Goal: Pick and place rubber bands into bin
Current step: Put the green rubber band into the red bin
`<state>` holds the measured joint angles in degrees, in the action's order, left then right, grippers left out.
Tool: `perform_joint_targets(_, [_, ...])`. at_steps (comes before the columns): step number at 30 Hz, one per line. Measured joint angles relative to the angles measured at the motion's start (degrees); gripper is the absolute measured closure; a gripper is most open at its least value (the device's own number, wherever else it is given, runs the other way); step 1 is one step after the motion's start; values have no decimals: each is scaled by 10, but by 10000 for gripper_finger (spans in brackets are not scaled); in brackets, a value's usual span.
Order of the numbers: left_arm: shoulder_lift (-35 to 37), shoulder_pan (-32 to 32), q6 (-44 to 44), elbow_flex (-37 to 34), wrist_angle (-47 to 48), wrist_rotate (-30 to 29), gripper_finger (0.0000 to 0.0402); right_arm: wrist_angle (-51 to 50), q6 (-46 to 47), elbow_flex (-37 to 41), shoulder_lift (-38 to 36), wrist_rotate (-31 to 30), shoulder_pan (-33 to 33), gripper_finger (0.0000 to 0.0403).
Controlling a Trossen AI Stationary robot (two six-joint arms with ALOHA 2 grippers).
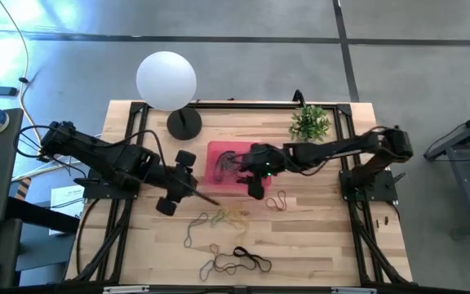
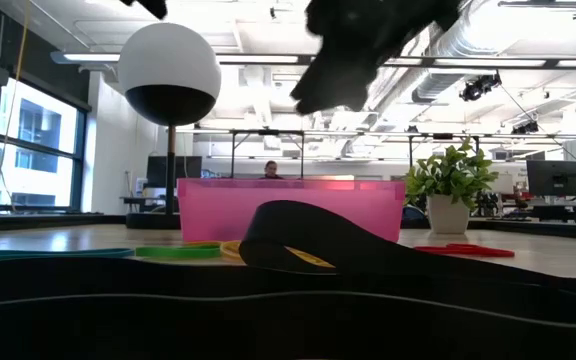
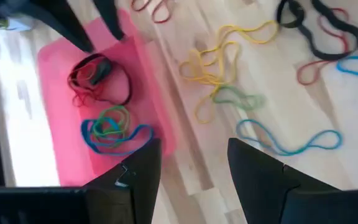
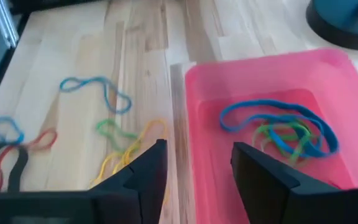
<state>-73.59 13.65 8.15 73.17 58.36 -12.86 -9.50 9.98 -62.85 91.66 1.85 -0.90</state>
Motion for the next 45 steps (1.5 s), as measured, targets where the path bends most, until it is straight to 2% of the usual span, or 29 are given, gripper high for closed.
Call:
perform_joint_targets(6, [-6,47,-34,-41,-48,-7,229,-84,5,0,-61,-41,-47,254])
perform_joint_targets(14, [-6,97,-99,-152,-162,-2,229,-192,42,0,-111,-85,-124,263])
perform_joint_targets(19, [-6,117,-96,-217,-282,28,229,-245,78,0,-123,-92,-167,263])
perform_joint_targets(24, [-13,115,-56,-260,-385,44,229,-271,112,0,-123,-106,-208,263])
perform_joint_targets(29, [-42,106,5,-265,-407,32,229,-275,154,0,-123,-142,-252,263])
perform_joint_targets(35, [-112,77,55,-264,-441,86,229,-278,193,0,-124,-212,-293,263])
perform_joint_targets(45, [-189,41,87,-264,-469,119,229,-291,258,0,-124,-251,-323,263])
